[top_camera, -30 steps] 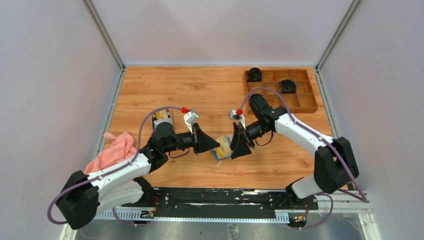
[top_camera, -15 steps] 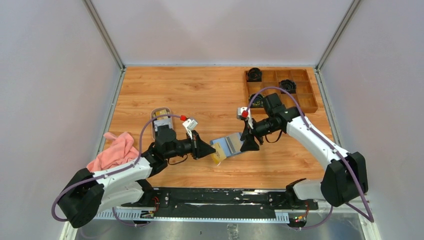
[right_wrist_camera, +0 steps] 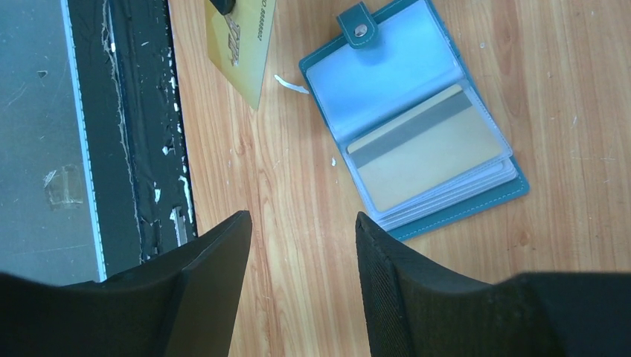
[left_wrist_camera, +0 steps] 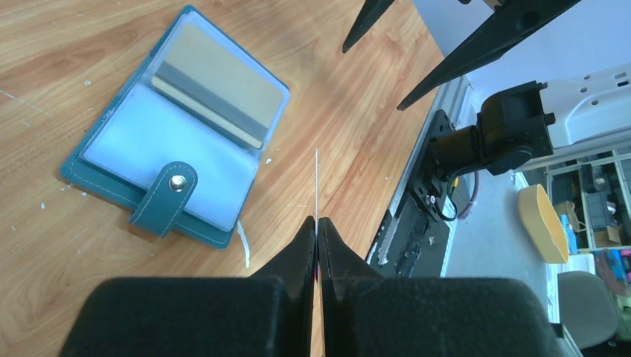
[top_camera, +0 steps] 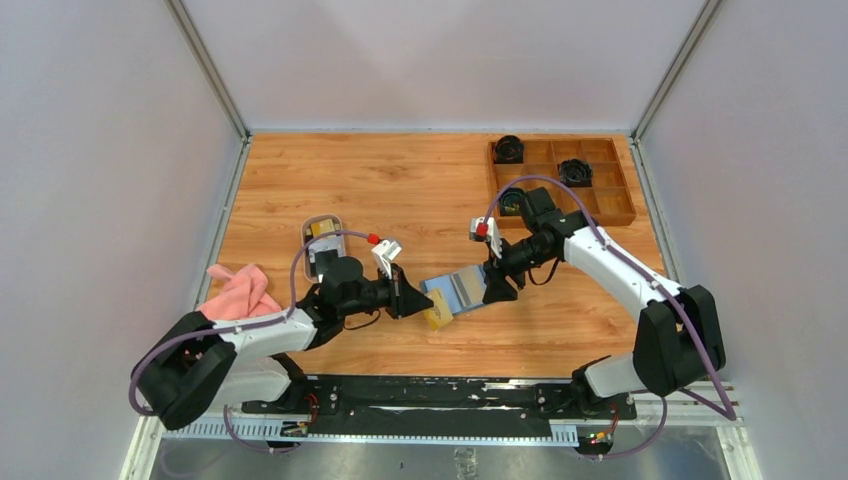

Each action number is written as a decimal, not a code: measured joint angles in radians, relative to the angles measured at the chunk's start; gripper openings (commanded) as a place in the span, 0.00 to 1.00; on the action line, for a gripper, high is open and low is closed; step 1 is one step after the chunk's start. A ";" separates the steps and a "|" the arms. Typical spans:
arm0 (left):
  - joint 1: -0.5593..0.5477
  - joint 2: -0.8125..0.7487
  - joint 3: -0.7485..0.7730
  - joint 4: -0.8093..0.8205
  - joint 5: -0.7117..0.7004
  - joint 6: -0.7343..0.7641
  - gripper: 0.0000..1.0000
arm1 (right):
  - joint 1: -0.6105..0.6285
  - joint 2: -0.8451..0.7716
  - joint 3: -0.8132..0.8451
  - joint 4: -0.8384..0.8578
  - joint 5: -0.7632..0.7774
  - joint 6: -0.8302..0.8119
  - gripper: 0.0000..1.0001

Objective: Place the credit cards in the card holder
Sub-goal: Insert the credit card into the card holder.

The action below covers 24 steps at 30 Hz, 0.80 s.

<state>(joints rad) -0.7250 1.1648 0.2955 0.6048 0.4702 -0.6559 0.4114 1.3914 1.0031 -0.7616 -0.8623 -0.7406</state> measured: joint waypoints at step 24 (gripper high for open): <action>0.037 0.306 -0.053 0.314 0.042 -0.130 0.00 | 0.000 0.014 0.000 0.006 0.027 0.008 0.57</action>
<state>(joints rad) -0.6884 1.4712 0.2420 0.9188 0.5117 -0.7856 0.4114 1.4059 1.0031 -0.7559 -0.8356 -0.7326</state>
